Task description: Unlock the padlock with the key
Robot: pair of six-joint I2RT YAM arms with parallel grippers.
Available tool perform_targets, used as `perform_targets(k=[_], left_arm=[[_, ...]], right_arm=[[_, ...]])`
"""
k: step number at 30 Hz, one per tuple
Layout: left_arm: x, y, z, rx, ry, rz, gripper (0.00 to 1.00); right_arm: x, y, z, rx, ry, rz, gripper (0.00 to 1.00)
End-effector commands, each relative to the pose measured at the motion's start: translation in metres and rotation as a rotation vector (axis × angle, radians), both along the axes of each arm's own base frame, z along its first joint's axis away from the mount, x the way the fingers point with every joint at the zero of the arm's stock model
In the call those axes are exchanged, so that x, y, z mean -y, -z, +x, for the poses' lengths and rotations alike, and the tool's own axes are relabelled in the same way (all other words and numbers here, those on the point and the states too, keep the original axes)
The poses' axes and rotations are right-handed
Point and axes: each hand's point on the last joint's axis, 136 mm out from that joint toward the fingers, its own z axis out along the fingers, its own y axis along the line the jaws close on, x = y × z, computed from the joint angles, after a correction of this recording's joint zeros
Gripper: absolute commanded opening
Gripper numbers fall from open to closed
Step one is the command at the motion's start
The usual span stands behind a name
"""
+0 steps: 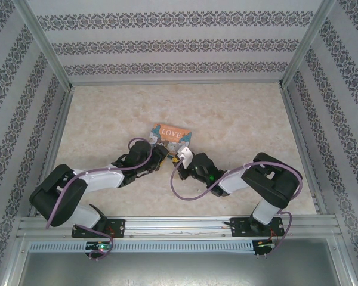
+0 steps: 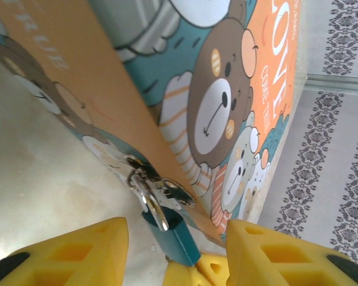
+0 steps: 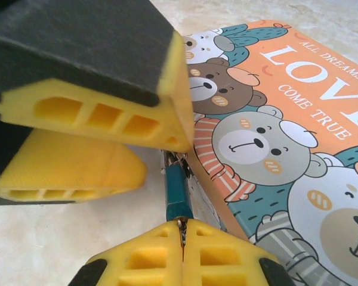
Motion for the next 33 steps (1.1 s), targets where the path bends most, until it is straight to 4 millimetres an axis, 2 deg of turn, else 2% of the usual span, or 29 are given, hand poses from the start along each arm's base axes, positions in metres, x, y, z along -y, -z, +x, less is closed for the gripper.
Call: perform_targets(k=[1, 8, 11, 15, 19, 25, 33], left_arm=[[-0.012, -0.011, -0.004, 0.015, 0.015, 0.072, 0.47], [-0.043, -0.038, -0.010, 0.063, 0.026, 0.202, 0.52], [-0.052, -0.052, -0.007, 0.101, 0.061, 0.239, 0.53], [-0.067, -0.060, -0.003, 0.128, 0.071, 0.258, 0.53], [-0.080, -0.062, -0.002, 0.134, 0.098, 0.328, 0.59], [-0.089, -0.063, -0.002, 0.135, 0.126, 0.332, 0.60], [-0.091, -0.057, -0.001, 0.128, 0.206, 0.341, 0.61]], right_arm=[[0.001, 0.000, -0.007, -0.049, -0.006, 0.059, 0.00], [0.005, 0.002, -0.012, -0.115, 0.017, 0.094, 0.00], [0.008, 0.007, -0.011, -0.141, 0.046, 0.101, 0.00], [0.007, 0.008, -0.014, -0.184, 0.075, 0.134, 0.00], [0.003, 0.010, -0.016, -0.254, 0.103, 0.185, 0.00], [-0.004, 0.014, -0.021, -0.319, 0.138, 0.197, 0.00], [-0.005, 0.023, -0.021, -0.384, 0.215, 0.230, 0.00]])
